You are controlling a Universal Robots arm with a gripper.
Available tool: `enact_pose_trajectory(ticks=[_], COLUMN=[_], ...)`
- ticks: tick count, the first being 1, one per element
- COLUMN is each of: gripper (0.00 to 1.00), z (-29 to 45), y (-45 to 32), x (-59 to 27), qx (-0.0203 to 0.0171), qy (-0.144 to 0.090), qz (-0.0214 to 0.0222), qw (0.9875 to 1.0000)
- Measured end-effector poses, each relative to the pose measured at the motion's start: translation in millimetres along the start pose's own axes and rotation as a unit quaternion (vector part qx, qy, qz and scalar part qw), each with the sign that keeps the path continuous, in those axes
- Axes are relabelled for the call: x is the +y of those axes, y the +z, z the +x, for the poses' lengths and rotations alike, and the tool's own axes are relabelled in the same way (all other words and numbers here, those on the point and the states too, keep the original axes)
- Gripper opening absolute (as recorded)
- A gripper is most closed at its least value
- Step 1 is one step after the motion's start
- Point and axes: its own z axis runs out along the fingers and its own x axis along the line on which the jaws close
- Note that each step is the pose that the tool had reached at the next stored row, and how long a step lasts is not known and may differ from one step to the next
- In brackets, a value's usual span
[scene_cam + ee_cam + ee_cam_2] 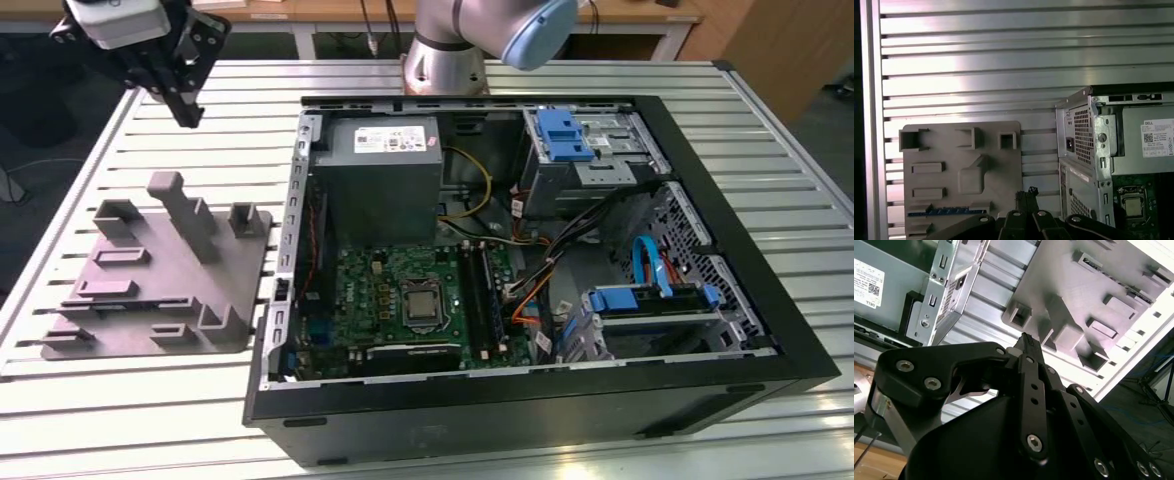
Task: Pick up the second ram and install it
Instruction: 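Reach for the second ram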
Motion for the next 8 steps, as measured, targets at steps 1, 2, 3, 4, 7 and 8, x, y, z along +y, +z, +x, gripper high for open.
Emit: enact_pose_trajectory(ticks=[1,2,3,4,7,8], gripper=[0.11,0.11,0.11,0.11,0.11,0.11], z=[1.4,2.8,4.6,6.3,12.2,14.5], y=[0.4,0.7,0.9,1.1,2.4,3.0], x=[-0.7,-1.5,-2.7,-3.9,-9.2,-10.9], qx=[0.0000,0.0000,0.0000,0.0000,0.0000,0.0000], qy=[0.000,0.000,0.000,0.000,0.000,0.000], qz=[0.0000,0.0000,0.0000,0.0000,0.0000,0.0000], qw=[1.0000,1.0000,1.0000,1.0000,1.0000,1.0000])
